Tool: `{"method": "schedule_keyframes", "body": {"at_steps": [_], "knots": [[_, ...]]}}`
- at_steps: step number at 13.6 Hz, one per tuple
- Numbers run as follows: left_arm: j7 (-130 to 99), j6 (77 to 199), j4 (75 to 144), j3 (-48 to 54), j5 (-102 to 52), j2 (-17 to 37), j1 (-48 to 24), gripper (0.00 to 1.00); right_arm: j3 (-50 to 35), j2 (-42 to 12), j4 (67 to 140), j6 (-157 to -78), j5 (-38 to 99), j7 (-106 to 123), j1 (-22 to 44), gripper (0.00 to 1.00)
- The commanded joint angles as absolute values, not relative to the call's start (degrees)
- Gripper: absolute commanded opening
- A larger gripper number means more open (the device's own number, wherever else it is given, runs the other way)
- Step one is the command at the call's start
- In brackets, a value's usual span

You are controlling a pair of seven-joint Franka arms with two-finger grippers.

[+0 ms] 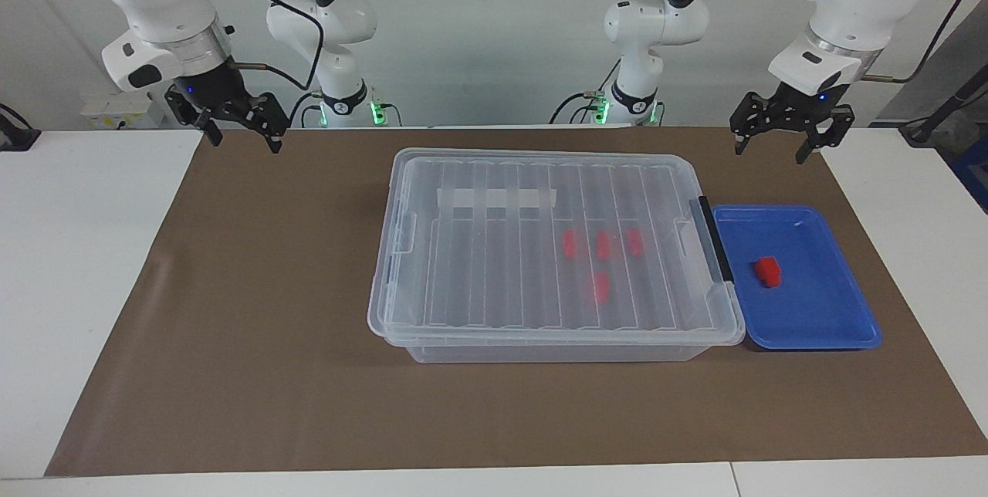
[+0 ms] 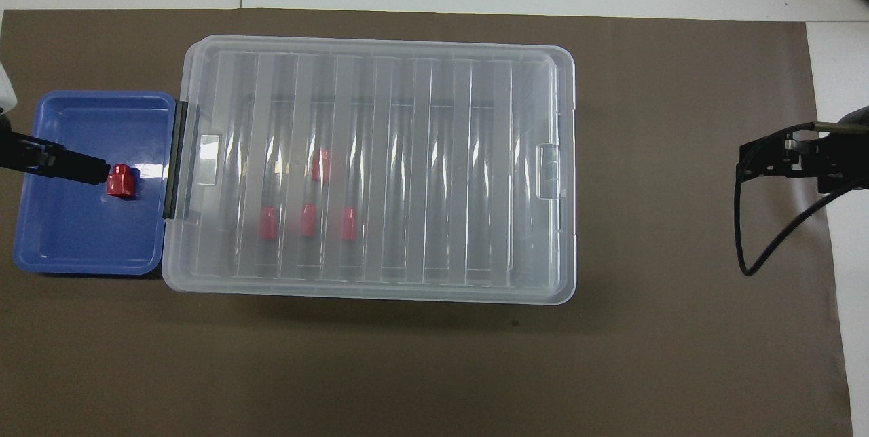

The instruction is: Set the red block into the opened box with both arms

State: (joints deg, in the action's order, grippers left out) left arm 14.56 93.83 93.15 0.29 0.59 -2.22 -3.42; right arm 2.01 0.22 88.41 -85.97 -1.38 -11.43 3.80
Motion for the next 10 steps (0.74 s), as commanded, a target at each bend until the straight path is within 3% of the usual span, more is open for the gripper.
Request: {"method": "schedule_keyframes", "body": {"at_steps": [1, 10], "knots": [[14.6, 93.7, 93.5, -0.1, 1.1, -2.9, -3.6, 1.00, 2.2, 1.0, 89.2, -85.9, -0.8, -10.3, 3.8, 1.00], [14.6, 93.7, 93.5, 0.1, 1.1, -2.8, -3.6, 1.00, 2.2, 1.1, 90.2, -87.3, -0.8, -10.7, 3.8, 1.00]]}}
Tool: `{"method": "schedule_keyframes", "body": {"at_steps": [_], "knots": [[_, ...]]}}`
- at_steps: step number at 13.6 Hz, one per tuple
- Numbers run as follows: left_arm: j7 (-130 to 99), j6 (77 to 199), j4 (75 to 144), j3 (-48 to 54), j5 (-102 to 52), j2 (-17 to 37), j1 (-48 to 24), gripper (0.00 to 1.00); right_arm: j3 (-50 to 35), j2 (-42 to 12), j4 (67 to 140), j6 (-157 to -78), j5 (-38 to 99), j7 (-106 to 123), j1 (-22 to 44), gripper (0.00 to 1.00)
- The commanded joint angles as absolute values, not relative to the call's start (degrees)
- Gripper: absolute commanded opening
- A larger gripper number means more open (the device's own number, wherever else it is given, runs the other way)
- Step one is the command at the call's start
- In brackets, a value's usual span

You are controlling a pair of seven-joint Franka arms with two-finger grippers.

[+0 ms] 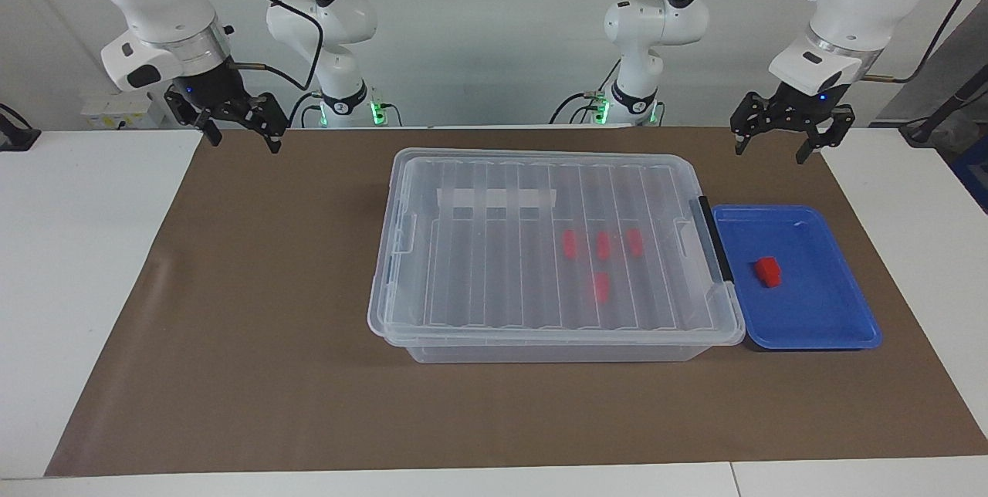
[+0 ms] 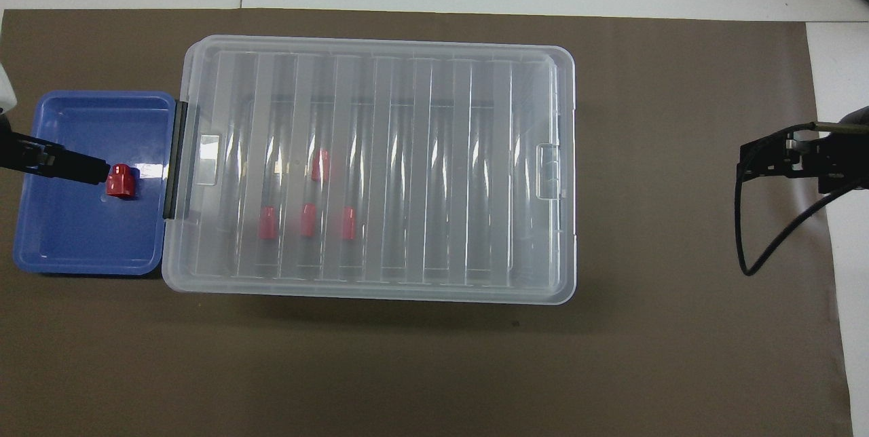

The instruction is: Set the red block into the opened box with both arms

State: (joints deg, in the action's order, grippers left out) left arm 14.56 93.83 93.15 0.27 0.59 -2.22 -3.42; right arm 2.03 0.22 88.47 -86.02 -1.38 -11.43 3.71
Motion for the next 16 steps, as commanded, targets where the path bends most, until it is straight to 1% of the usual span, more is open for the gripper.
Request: {"method": "schedule_keyframes", "body": {"at_steps": [1, 3, 5, 9, 11, 13, 16], "knots": [[14.6, 93.7, 93.5, 0.1, 1.1, -2.8, -3.6, 1.00, 2.2, 1.9, 91.9, -88.6, -0.8, -10.7, 3.9, 1.00], [14.6, 93.7, 93.5, -0.1, 1.1, -2.8, -3.6, 1.00, 2.1, 3.7, 96.2, -92.0, -0.5, -10.8, 4.9, 0.99], [14.6, 93.5, 93.5, 0.1, 1.1, -2.8, -3.6, 1.00, 2.1, 4.7, 100.0, -97.0, 1.2, -11.4, 7.1, 0.98], [14.6, 93.6, 93.5, 0.1, 1.1, -2.8, -3.6, 1.00, 2.1, 4.6, 106.7, -106.5, 1.2, -15.5, 11.5, 0.98], [14.5, 93.6, 93.5, 0.1, 1.1, -2.9, -3.7, 1.00, 2.1, 3.7, 107.8, -109.1, 1.2, -18.1, 14.2, 0.98], [14.5, 93.6, 93.5, -0.1, 1.0, -2.8, -3.6, 1.00, 2.1, 2.2, 107.8, -111.3, 1.2, -20.5, 15.5, 0.98], [14.5, 93.6, 93.5, -0.1, 1.1, -2.8, -3.6, 1.00, 2.1, 1.9, 108.8, -112.1, 1.2, -21.8, 16.3, 0.98]]}}
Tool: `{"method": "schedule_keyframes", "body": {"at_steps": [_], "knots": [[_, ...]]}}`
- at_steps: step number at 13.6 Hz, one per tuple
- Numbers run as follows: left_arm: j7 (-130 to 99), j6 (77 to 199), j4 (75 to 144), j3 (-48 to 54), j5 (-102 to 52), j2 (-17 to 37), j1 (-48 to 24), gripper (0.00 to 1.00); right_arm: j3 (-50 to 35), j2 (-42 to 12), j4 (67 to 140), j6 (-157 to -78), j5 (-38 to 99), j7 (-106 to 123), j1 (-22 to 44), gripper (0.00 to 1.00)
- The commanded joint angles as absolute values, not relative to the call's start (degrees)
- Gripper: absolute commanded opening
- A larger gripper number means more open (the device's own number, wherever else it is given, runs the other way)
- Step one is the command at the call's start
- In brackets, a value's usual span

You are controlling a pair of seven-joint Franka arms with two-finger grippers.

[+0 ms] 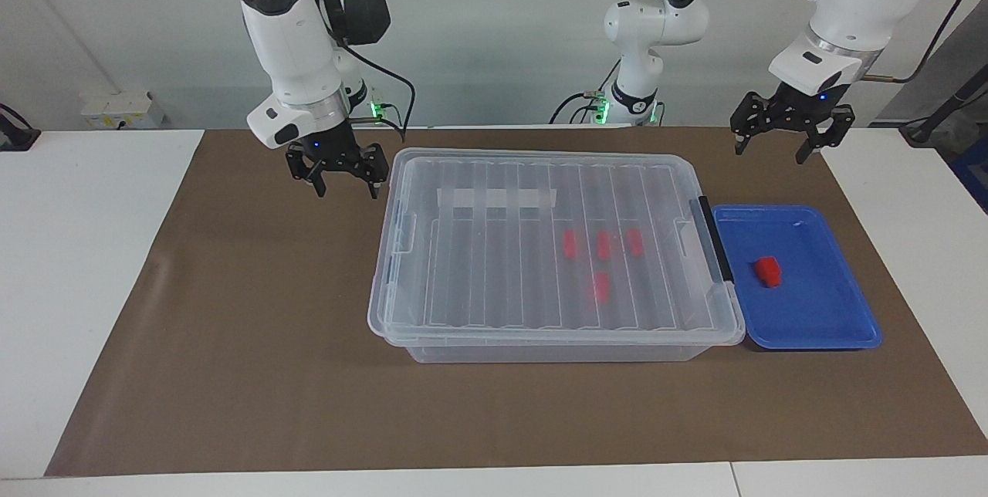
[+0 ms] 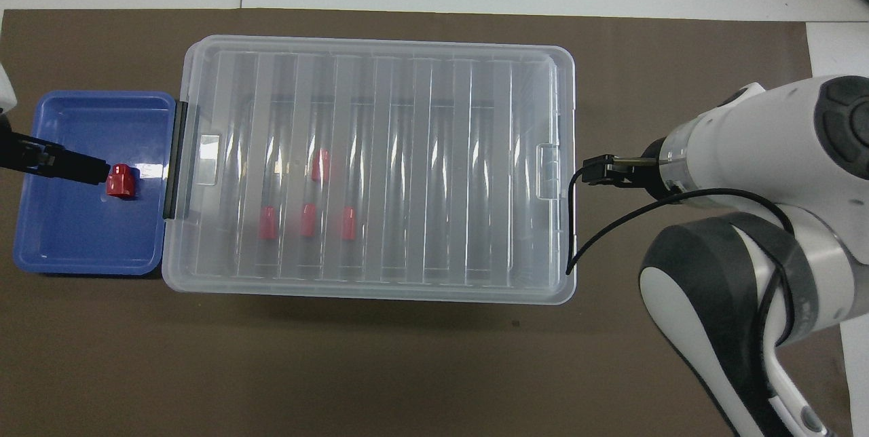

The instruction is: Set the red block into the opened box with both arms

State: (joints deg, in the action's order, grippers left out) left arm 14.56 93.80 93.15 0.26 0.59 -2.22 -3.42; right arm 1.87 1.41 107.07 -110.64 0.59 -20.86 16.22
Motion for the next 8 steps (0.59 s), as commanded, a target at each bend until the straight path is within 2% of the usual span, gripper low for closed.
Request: {"method": "schedule_keyframes", "body": {"at_steps": [1, 8], "knots": [[14.5, 93.5, 93.5, -0.1, 1.1, -2.8, -3.6, 1.00, 2.1, 1.9, 108.9, -112.1, 1.3, -21.8, 16.4, 0.98], [14.5, 94.1, 94.3, -0.1, 1.1, -3.3, -2.6, 1.00, 2.0, 0.1, 109.9, -114.7, 1.3, -22.8, 18.8, 0.98]]}}
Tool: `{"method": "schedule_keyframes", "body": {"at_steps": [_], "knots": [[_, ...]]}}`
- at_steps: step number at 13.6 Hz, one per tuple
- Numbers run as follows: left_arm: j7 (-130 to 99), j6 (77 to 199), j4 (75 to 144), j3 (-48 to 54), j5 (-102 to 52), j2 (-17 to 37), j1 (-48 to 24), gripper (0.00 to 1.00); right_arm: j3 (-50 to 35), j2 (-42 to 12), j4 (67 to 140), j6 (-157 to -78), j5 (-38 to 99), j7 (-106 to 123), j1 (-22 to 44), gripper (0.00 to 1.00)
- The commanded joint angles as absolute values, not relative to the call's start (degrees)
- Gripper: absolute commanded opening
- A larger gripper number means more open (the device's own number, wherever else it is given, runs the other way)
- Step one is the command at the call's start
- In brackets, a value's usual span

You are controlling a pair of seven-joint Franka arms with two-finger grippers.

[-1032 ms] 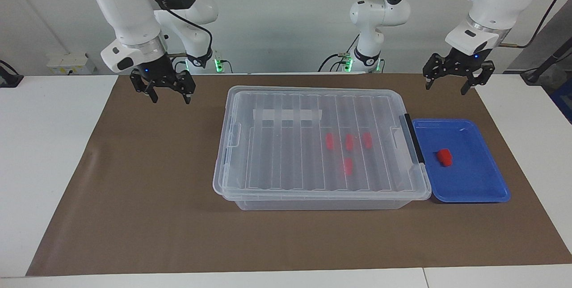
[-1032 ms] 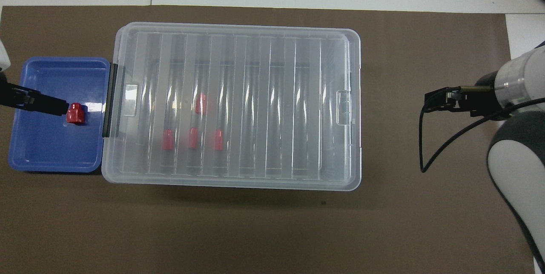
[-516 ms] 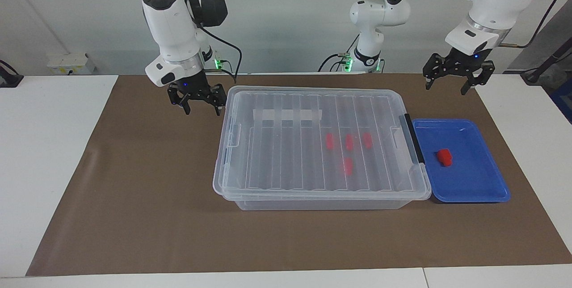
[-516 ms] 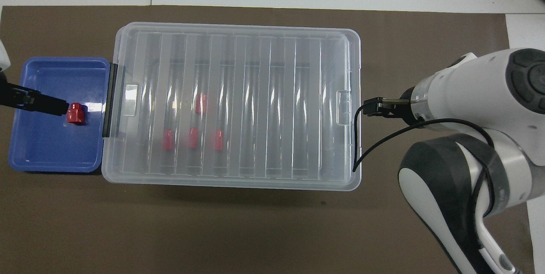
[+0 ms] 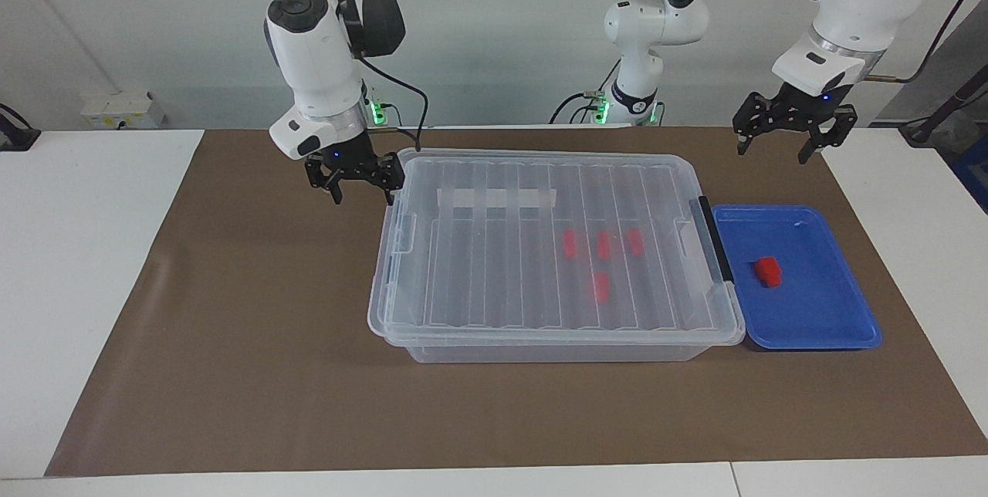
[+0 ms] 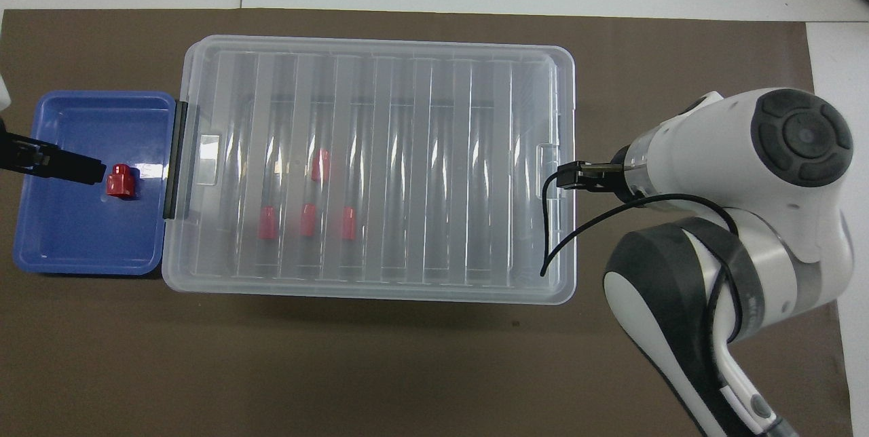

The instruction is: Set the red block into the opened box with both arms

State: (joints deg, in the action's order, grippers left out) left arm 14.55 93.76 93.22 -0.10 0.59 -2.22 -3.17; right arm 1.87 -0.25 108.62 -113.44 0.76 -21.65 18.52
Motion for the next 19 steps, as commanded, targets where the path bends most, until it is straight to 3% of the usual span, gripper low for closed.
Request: {"method": "schedule_keyframes", "body": {"at_steps": [1, 8, 16, 19], "knots": [[14.6, 94.7, 95.1, -0.1, 1.1, -3.3, -2.0, 1.00, 2.0, 0.3, 111.0, -115.1, 1.3, -22.8, 18.9, 0.98], [14.4, 114.1, 109.0, -0.1, 1.1, -6.6, 2.1, 1.00, 1.8, 0.4, 113.1, -115.7, 1.3, -22.1, 19.7, 0.98], [14.2, 134.9, 120.7, -0.1, 1.1, -1.1, 8.5, 1.00, 1.8, 1.0, 114.3, -114.9, 1.4, -17.4, 18.3, 0.98], [13.1, 135.8, 122.4, -0.2, 1.1, 0.0, 8.7, 1.00, 1.8, 1.0, 114.7, -115.0, 1.4, -13.3, 16.4, 0.98]]}}
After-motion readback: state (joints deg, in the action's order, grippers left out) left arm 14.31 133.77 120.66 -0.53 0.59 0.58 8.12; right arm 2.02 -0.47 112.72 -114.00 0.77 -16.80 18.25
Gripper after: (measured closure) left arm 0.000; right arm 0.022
